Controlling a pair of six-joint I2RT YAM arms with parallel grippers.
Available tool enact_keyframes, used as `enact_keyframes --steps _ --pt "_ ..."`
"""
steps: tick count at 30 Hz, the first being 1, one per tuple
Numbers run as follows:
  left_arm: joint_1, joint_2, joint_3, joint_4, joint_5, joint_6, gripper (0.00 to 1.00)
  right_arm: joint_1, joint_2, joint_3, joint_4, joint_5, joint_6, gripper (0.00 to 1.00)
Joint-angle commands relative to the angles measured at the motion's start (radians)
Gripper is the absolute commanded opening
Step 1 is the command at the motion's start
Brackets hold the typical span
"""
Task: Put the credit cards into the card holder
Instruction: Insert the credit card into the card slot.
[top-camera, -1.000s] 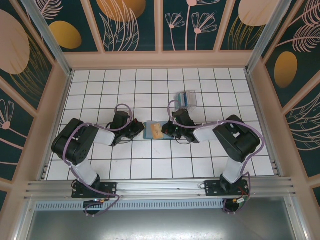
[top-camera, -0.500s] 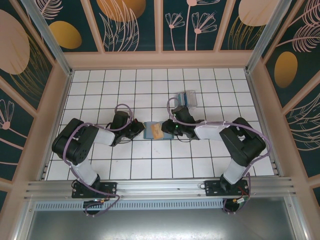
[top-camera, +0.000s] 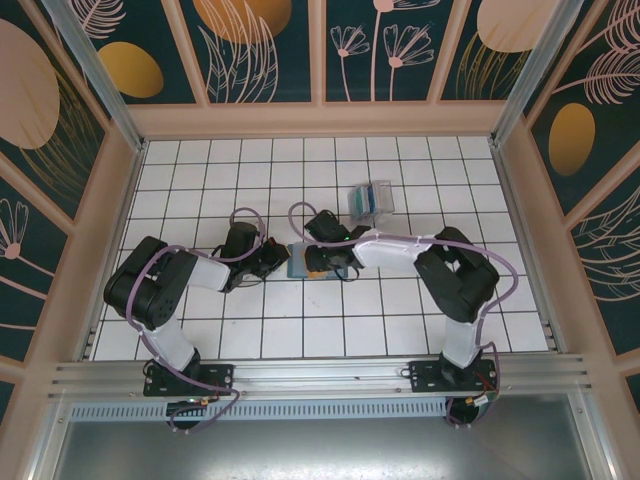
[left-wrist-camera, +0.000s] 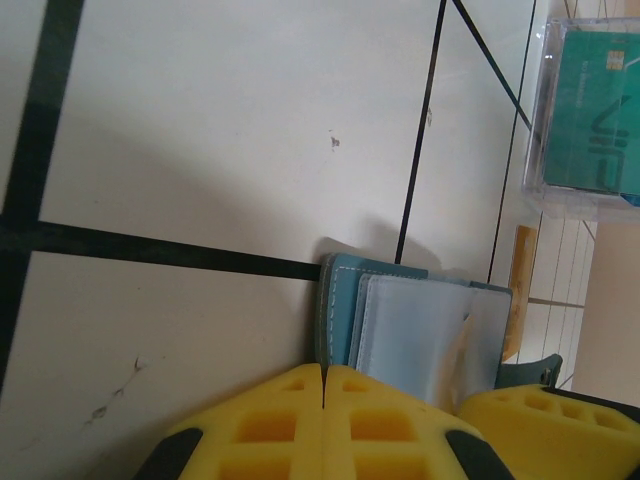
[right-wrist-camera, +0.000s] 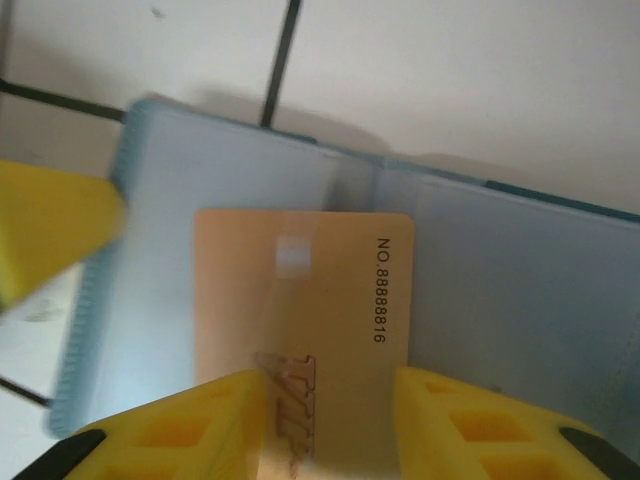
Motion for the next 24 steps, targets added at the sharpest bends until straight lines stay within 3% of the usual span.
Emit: enact_keyframes --steps 1,7,17,24 --pt "-0.002 0.03 0.004 -0.047 0.002 0.015 0.0 0.014 0.041 0.035 -0.138 0.103 -0.045 0.39" --pt "-0.002 0.039 0.005 -0.044 0.01 0.017 0.0 0.014 0.068 0.066 -0.15 0.15 -0.042 0.34" --pt "-0.002 0.044 -0.001 -0.034 0.007 0.018 0.0 -0.015 0.109 0.064 -0.074 0.031 0.016 0.24" --pt "-0.002 0.048 -0.01 -0.025 0.013 0.015 0.0 -0.028 0.1 0.032 -0.016 0.019 0.126 0.24"
